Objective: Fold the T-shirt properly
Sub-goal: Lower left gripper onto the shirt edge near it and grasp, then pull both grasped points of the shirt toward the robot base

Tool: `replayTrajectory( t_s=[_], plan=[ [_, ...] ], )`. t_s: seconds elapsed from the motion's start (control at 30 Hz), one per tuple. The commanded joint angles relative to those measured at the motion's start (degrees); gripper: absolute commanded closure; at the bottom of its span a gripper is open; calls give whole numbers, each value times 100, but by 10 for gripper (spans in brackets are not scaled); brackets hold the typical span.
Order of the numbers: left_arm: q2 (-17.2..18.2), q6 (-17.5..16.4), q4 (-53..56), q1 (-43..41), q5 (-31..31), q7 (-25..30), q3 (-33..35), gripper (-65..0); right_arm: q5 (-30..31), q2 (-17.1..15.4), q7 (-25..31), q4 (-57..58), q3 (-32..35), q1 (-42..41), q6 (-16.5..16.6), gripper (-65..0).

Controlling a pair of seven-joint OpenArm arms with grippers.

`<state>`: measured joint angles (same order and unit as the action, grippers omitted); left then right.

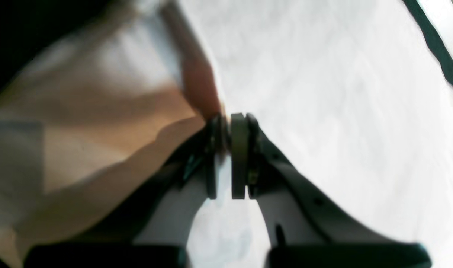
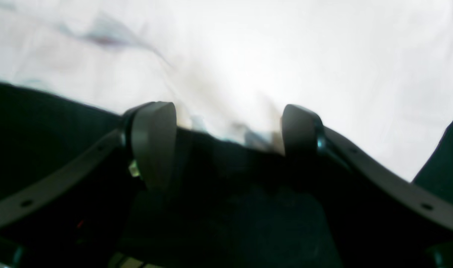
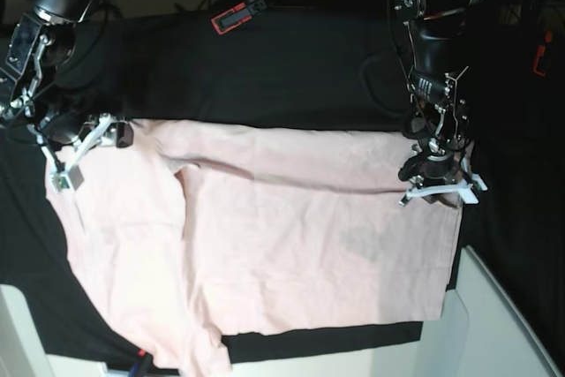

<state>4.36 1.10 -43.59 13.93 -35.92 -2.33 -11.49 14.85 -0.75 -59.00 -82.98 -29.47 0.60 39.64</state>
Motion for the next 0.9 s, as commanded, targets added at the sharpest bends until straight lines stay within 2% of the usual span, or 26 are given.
replayTrajectory(
  t_s=[0.0,0.43,0.53,0.63,0.7,0.8,0.87],
  plan=[
    [61,-53,-85,132,-8,158,1,-49,84,-43,94,-76,7,-38,36,-414],
    [368,-53,320,510,-17,184,1,-49,84,-52,102,-76,7,146,36,-414],
    [395,-53,-164,185,-17,158,28,-49,84,-70,120,-84,7,155,36,-414],
    [395,-53,-1166,-475,1,123,80,-52,110,-78,129,-164,-81,155,36,-414],
    [386,-53,-1781,-932,1,-114,80,-96,128,-26,129,-287,-468,146,36,-422],
    [395,-53,-2493,-1538,1,-633,36,-249,568,124,76,-287,-1189,111,36,-458],
    [404,-53,-2827,-1899,1,-712,28,-348,946,124,67,-269,-1514,146,36,-469]
  ],
)
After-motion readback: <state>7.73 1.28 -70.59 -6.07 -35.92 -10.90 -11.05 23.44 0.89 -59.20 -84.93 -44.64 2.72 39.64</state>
